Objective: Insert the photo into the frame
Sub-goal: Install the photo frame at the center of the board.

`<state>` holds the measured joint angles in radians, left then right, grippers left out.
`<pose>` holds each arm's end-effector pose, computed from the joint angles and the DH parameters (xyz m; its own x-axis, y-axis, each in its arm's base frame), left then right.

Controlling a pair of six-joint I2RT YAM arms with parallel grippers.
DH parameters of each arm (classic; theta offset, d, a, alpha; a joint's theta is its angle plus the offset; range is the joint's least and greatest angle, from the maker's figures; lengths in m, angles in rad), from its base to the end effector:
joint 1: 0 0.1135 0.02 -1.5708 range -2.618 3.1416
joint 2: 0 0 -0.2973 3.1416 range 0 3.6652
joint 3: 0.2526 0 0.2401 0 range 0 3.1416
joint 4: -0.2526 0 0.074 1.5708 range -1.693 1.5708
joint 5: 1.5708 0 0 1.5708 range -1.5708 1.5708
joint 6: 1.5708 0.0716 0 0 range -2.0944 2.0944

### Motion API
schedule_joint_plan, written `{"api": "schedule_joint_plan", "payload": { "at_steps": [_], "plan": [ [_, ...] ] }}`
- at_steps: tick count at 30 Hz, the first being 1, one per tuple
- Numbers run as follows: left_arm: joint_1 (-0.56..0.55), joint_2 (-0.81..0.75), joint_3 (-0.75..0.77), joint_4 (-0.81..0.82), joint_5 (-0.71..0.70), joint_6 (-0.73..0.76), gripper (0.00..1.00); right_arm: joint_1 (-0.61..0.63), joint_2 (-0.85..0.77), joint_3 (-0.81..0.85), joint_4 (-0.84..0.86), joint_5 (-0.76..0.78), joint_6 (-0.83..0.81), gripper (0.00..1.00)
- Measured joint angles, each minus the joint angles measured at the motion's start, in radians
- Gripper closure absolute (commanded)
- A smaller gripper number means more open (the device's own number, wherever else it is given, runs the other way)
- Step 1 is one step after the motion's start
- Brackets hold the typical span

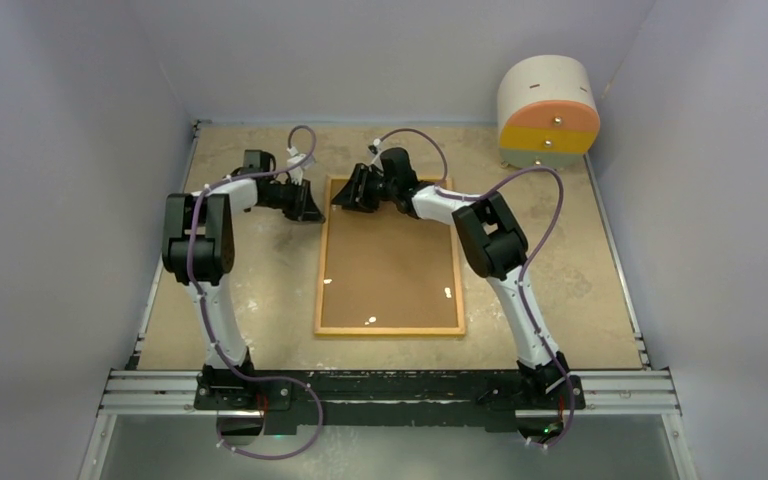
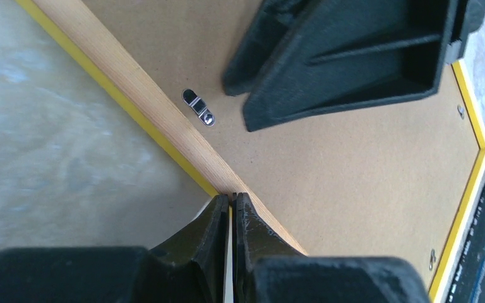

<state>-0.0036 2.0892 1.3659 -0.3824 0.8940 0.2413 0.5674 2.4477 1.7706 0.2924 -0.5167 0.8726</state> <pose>0.4344 -0.0574 0.1566 -0.7838 0.1525 -0.6020 0.5553 0.6061 -0.5694 0.4816 0.3489 0.1536 -0.8572 0.2435 -0.4538 -0.3062 0.4676 0.8292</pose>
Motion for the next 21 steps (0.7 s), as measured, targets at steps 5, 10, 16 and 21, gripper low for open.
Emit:
{"api": "schedule_joint_plan", "payload": {
  "at_steps": [5,10,16,21],
  "plan": [
    [-0.044,-0.044,-0.078,0.031,0.002,-0.018,0.94,0.001,-0.016,-0.009,-0.025,0.019,-0.034,0.54],
    [-0.058,-0.05,-0.092,0.037,0.004,-0.032,0.95,0.003,-0.016,0.013,-0.07,0.035,-0.069,0.55],
    [-0.057,-0.05,-0.095,0.043,0.003,-0.046,0.96,0.009,-0.042,0.011,-0.135,0.066,-0.116,0.55],
    [-0.057,-0.05,-0.097,0.046,0.003,-0.049,0.96,0.008,-0.093,-0.044,-0.181,0.084,-0.141,0.54]
  ]
}}
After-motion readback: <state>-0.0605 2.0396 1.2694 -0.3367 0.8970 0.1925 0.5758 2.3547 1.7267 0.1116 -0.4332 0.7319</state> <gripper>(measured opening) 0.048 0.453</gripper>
